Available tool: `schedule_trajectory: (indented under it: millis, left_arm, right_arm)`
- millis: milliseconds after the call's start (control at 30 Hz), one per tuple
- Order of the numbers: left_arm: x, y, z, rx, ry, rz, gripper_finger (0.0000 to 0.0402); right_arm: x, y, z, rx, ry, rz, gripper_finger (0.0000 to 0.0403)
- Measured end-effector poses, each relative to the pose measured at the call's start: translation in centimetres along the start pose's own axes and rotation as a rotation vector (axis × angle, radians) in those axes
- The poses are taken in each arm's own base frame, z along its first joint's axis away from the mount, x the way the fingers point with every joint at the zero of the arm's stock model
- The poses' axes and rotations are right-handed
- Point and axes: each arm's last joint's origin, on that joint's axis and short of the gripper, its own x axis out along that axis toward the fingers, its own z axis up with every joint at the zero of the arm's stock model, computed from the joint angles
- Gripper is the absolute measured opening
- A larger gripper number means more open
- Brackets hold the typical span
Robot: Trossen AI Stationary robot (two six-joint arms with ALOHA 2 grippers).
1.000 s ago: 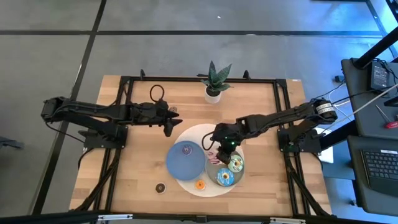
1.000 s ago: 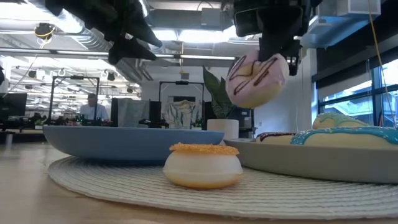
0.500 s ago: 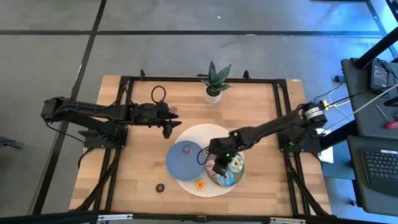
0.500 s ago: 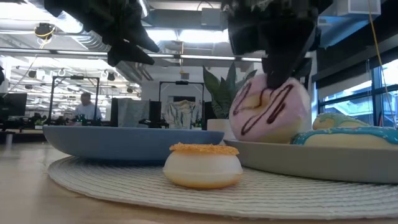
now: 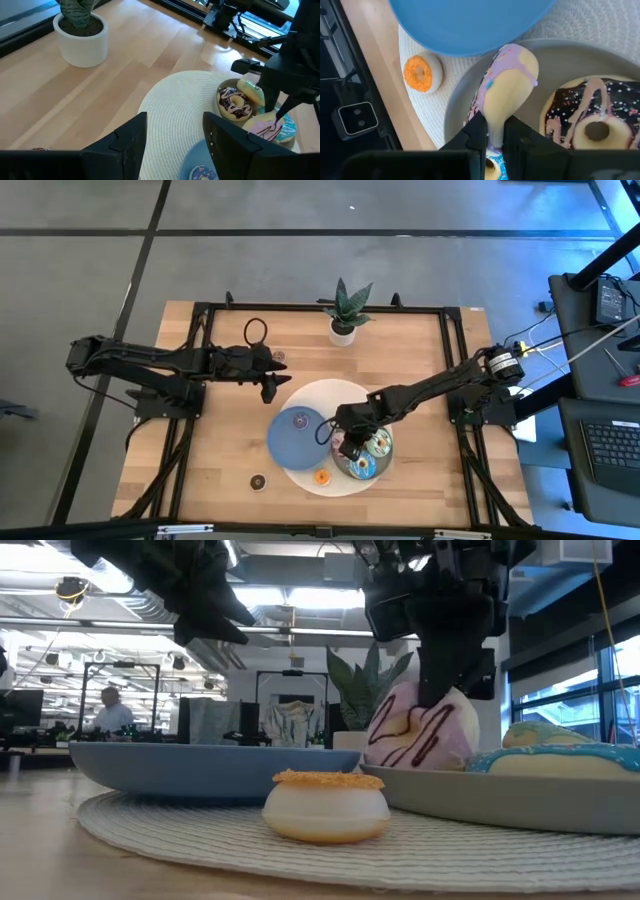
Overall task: Pick & Place donuts
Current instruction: Put the big purple donut on the gray plate
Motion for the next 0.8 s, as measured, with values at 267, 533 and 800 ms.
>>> schedule_trajectory:
  millis: [267, 533, 800]
  left_arm:
    - [0.00, 0.01, -0.01, 0.013, 0.001, 0.001, 0.0189]
    - [0.00, 0.01, -0.03, 0.030, 0.003, 0.001, 0.0189]
    - [0.00, 0.02, -0.03, 0.043, 0.003, 0.002, 0.0187]
  right_arm:
    - [-0.01, -0.09, -0.06, 0.034, 0.008, -0.007, 0.0084]
    - [-0.07, -0.64, -0.57, 0.099, 0.057, -0.066, 0.0153]
    - [-0.13, -0.87, -0.63, 0.131, 0.069, -0.084, 0.0174]
